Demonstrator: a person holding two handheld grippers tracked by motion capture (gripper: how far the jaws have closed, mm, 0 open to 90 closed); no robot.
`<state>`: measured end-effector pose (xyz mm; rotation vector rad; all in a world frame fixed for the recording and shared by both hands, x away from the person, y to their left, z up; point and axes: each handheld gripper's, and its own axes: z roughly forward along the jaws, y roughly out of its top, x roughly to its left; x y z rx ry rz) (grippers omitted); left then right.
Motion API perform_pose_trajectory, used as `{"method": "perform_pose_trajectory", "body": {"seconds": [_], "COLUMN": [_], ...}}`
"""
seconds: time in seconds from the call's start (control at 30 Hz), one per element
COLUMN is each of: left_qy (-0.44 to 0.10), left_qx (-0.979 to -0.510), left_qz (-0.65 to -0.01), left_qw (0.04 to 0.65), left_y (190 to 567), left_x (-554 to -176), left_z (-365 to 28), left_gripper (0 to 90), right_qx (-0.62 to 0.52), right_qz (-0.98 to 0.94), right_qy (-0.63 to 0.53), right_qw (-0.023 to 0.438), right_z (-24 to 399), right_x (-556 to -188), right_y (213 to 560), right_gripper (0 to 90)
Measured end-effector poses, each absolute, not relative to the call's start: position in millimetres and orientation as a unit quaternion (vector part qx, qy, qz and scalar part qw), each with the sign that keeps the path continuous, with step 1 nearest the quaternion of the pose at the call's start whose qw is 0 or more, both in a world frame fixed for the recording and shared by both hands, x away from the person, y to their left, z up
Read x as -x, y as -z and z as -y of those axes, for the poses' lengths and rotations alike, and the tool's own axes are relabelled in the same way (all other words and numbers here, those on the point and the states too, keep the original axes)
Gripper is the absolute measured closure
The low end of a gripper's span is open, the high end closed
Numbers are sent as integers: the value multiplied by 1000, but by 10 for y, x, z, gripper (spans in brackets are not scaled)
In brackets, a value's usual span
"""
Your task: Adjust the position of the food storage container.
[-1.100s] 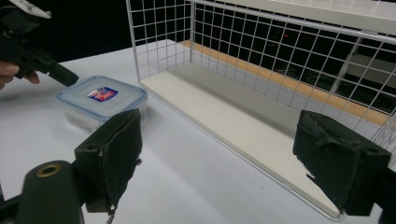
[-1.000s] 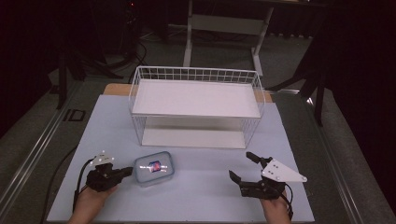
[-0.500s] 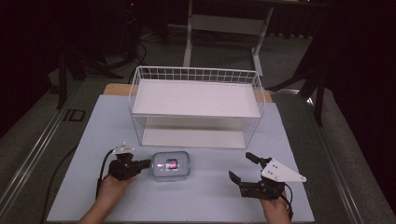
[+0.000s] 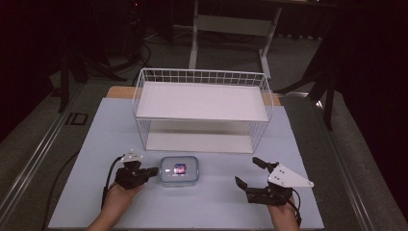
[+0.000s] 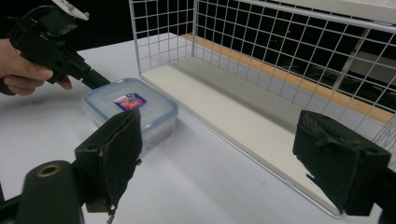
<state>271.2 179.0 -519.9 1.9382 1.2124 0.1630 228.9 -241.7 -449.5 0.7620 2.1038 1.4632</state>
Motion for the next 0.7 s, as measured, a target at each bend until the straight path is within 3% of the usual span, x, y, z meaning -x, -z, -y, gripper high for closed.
{"method": "perform_pose_trajectory", "body": {"seconds": [0.7], "left_qy": [-22], "left_qx": [-783], "left_qz": [-450], "left_qw": [428], "left_y": [5219], "left_x": [-2908], "left_z": [-1081], "left_gripper": [900], "right_qx": [-285], "right_qz": [-765], "right_qy": [-530], "right_qw": [227], "right_z": [2488], "right_x": [-2322], "right_y": [4514], "right_gripper": [159]}}
